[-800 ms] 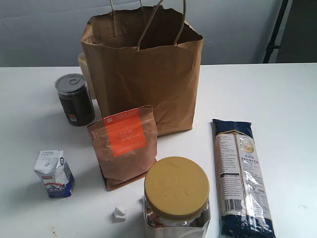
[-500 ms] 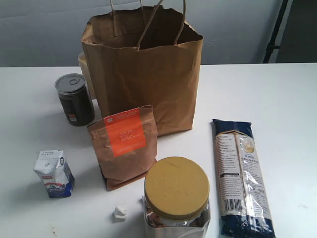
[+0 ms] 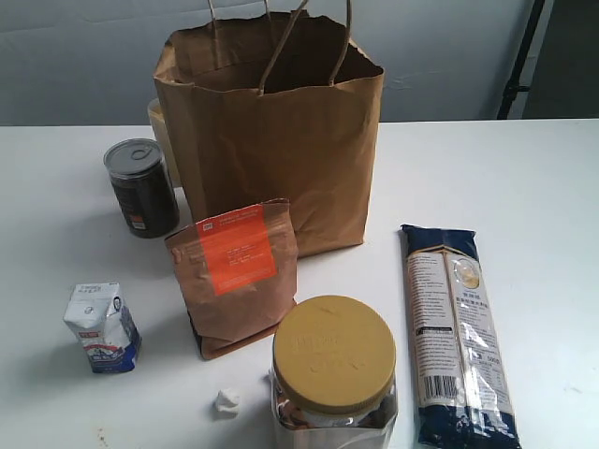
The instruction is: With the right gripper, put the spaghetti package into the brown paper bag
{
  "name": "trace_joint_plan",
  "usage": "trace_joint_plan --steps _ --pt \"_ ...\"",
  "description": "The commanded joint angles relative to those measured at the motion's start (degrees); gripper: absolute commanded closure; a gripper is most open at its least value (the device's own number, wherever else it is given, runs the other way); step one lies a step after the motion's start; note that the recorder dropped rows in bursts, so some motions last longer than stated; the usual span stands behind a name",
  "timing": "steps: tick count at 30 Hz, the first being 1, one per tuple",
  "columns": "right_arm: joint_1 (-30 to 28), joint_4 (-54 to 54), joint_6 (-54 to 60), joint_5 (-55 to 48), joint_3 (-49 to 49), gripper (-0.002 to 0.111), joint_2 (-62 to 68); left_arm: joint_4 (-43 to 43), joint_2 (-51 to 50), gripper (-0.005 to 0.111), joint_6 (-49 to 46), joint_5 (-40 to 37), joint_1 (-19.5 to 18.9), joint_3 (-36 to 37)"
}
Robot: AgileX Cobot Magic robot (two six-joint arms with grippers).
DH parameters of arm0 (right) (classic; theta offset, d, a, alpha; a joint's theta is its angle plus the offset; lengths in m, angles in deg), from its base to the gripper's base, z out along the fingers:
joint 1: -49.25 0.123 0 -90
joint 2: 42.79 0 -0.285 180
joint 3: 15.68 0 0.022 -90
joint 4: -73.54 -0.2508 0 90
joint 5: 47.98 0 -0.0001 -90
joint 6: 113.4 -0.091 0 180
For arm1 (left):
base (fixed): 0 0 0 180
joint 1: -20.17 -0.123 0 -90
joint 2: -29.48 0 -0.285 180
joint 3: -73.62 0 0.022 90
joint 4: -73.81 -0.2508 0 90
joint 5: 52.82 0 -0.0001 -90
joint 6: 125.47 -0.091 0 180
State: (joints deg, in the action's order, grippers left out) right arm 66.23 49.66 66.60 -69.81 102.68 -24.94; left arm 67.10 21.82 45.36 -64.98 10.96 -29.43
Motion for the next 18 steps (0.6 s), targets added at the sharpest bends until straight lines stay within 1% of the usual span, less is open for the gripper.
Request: trace_joint_plan --steps 1,3,6,8,9,11,12,13,14,15,18 --pt "-0.39 -0.53 5.63 -8.88 7.07 0.108 12.52 0.24 -0.13 0.107 0.21 0.12 0.10 0.27" --pt "-0.39 0.36 6.45 -12.93 10.42 0.108 19.37 0.24 -0.13 0.107 0.21 0.12 0.10 0.27" --pt "-0.12 5.84 4.90 -19.07 15.52 0.108 32.21 0.24 -0.13 0.107 0.21 0.12 0.10 0.27" --pt "1.89 8.58 2.42 -20.87 17.63 0.099 39.33 0.24 -0.13 0.107 0.21 0.12 0.10 0.27" --pt "3.20 9.97 1.21 -21.26 18.53 0.091 42.45 0.24 -0.13 0.107 0.21 0.12 0.10 0.27" --pt "5.73 11.94 -1.48 -21.26 20.00 0.073 47.96 0.24 -0.13 0.107 0.21 0.12 0.10 0.27" --pt "7.06 12.83 -3.54 -20.91 20.79 0.059 50.96 0.24 -0.13 0.107 0.21 0.12 0.10 0.27" --pt "9.19 14.94 -8.66 -20.38 22.28 0.033 56.21 0.24 -0.13 0.107 0.21 0.12 0.10 0.27" --pt "10.84 17.46 -11.70 -19.25 23.94 0.018 61.77 0.24 -0.13 0.107 0.21 0.12 0.10 0.27" --pt "11.39 17.86 -12.13 -18.73 24.73 0.016 64.42 0.24 -0.13 0.107 0.21 0.12 0.10 0.27" --pt "14.89 17.96 -13.76 -16.10 29.89 0.016 75.39 0.24 -0.13 0.107 0.21 0.12 0.10 0.27"
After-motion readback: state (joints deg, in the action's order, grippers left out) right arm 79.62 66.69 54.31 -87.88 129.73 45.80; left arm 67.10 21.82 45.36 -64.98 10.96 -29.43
